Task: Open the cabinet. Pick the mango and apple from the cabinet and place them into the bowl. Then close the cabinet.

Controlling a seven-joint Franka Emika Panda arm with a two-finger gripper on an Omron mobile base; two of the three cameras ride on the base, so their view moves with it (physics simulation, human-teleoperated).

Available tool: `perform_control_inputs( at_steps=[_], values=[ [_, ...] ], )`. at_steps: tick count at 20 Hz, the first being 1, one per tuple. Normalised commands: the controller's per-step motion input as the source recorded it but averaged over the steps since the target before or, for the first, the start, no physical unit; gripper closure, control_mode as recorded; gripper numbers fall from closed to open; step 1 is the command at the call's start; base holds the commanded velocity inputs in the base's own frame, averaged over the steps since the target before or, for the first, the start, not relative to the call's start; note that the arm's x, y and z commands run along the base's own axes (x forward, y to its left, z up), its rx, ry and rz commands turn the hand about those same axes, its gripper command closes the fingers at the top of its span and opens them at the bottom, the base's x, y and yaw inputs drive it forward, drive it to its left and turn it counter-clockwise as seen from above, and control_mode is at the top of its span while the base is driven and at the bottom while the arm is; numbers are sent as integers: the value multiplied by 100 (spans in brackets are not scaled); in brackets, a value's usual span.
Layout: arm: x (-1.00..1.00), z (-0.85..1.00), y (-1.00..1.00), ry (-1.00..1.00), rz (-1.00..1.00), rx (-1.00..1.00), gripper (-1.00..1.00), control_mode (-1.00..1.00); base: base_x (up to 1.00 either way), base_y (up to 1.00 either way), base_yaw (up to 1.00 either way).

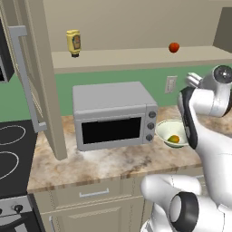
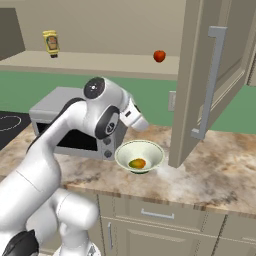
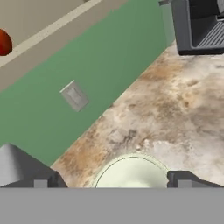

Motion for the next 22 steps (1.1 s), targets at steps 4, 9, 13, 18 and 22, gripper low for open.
perform_control_inputs(
  at_steps=[4,9,13,18,22],
  values=[
    [-48,70,0,-13,3,-13,-100,-100,0,0,0],
    [-48,73,0,-12,9,-10,-100,-100,0,0,0],
    [-42,77,0,-16,11,-9,-100,-100,0,0,0],
    [-8,60,10,-8,17,-10,-100,-100,0,0,0],
    [4,15,22,0,17,-13,-100,-100,0,0,0]
  ],
)
